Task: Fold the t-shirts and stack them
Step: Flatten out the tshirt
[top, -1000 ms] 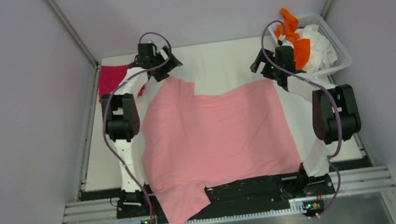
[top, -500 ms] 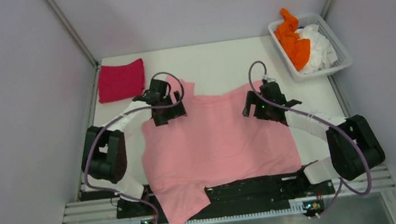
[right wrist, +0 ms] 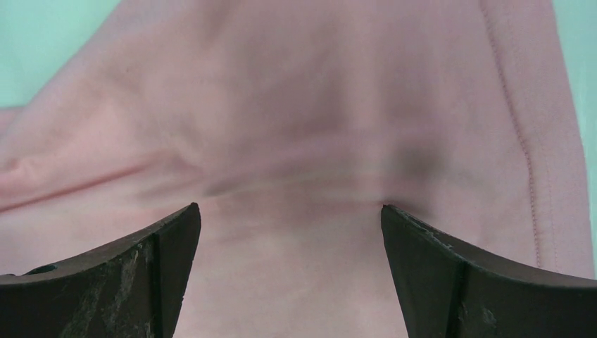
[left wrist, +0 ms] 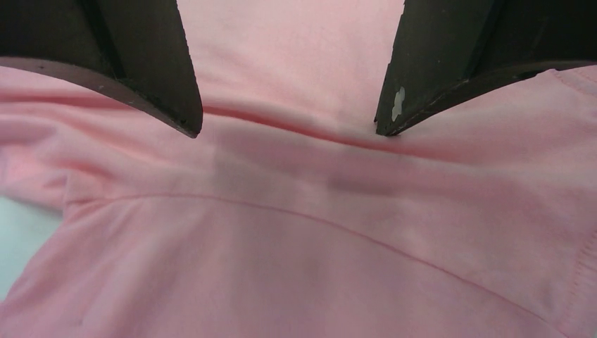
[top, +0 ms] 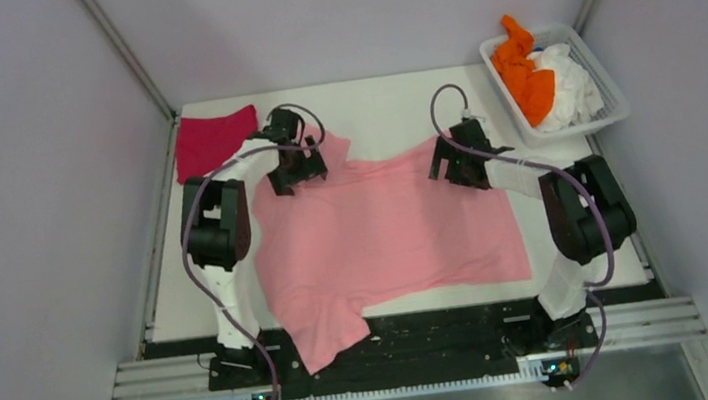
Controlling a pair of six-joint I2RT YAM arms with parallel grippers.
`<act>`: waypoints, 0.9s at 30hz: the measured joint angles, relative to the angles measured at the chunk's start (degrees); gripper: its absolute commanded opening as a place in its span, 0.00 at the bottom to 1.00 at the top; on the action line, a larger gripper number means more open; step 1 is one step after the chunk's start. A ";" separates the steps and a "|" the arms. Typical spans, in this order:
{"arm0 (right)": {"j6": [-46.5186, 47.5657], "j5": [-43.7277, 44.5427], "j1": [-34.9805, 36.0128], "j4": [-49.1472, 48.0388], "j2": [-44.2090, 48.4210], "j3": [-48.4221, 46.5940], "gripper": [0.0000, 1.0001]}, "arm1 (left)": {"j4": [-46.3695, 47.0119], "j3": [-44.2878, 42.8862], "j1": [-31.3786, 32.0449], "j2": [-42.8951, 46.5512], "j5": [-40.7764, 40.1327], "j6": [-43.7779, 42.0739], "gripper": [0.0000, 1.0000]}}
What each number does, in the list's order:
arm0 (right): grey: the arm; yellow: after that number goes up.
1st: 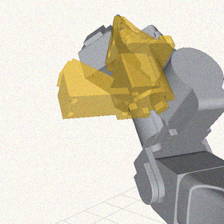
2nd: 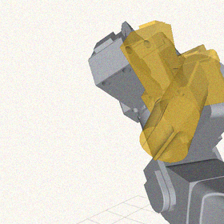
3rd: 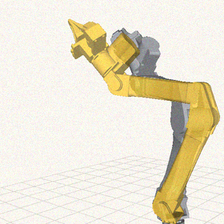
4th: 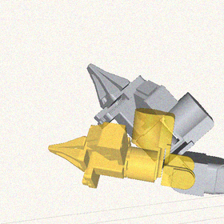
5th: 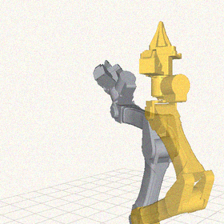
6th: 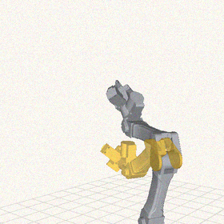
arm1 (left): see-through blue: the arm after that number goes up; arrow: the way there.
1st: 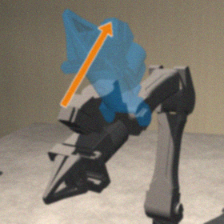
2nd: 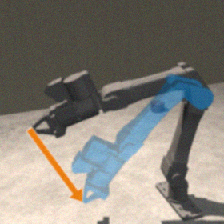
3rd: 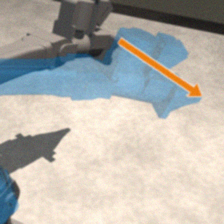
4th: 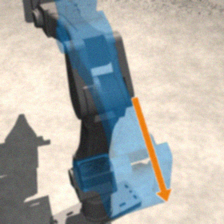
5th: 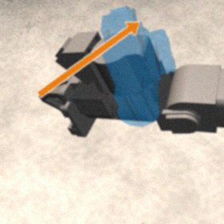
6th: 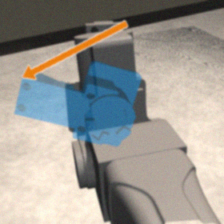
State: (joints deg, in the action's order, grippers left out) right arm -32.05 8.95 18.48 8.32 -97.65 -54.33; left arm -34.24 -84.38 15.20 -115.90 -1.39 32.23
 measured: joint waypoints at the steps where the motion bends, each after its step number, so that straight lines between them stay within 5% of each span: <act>1: 0.13 -0.02 -0.70 -0.52 -1.68 -1.79 0.99 | -0.63 -2.91 -0.66 -1.92 0.00 -0.17 0.99; 11: 1.70 -2.47 -5.79 -3.58 -15.87 -18.91 0.99 | -3.08 -28.33 -4.31 -17.86 1.27 -2.14 0.99; 17: 3.58 -4.11 -6.51 -2.73 -17.38 -21.64 0.99 | -2.58 -31.50 -5.03 -19.52 4.61 -3.13 0.99; 21: 4.00 -4.35 -6.51 -0.44 -11.10 -15.85 0.99 | -0.61 -19.71 -4.83 -11.67 5.60 -3.28 0.99; 27: 1.53 -5.99 -6.62 -0.90 15.45 5.55 0.99 | 2.19 9.29 -1.07 16.98 6.38 -3.23 0.97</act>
State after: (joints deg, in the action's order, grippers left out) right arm -30.52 2.96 11.86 7.42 -82.19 -48.77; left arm -32.05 -75.09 14.13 -98.91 4.99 28.99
